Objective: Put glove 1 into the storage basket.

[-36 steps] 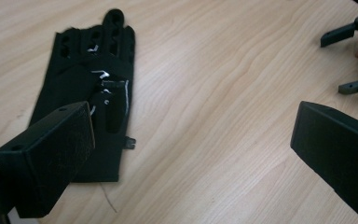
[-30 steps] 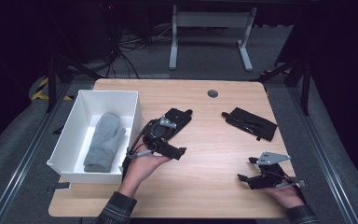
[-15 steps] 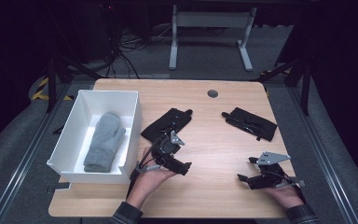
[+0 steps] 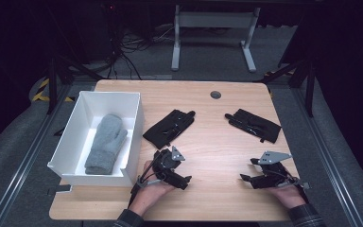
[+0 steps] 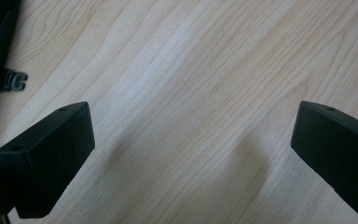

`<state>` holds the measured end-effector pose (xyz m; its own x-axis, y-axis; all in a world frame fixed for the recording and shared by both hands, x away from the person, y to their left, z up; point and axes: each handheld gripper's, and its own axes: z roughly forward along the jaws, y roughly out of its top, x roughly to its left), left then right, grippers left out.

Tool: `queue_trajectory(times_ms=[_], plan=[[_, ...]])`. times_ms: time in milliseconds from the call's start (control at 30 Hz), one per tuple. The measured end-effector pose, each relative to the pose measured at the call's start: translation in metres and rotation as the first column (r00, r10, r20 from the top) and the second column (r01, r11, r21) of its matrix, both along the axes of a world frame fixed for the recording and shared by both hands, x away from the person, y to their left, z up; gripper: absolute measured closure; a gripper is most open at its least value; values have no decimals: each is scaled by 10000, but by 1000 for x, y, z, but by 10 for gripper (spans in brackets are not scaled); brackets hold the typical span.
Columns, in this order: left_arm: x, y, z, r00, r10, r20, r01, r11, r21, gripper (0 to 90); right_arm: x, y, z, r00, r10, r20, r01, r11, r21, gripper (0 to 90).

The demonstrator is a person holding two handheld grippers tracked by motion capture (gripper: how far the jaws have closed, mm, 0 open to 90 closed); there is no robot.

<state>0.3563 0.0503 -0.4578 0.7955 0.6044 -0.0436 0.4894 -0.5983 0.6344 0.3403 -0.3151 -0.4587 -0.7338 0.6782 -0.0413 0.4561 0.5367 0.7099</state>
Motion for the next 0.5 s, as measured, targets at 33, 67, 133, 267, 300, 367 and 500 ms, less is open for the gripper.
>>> queue_trajectory(times_ms=[33,67,133,267,300,367,500], plan=[[-1,2,-1,10000,33,62,-33,10000,39,2,1,0,2,10000,-8,73,8,10000,59,282],[-2,5,-3,10000,45,68,-46,10000,74,2,1,-1,4,9999,-26,113,25,9999,109,318],[-3,10,-7,10000,31,95,-32,9999,97,0,4,-3,9,9997,-128,219,123,9996,243,371],[-4,15,-12,9999,-107,15,106,9994,333,0,9,-6,16,9978,-336,570,316,9989,352,536],[-5,16,-13,9999,-112,94,109,9996,260,0,11,-8,18,9971,-397,649,374,9986,362,574],[-6,17,-14,9994,-289,172,285,9993,229,0,20,-11,25,9924,-843,902,821,9962,274,726],[-7,21,-17,9984,-426,373,429,9990,-90,0,29,-17,29,9894,-1137,907,1123,9935,199,900]])
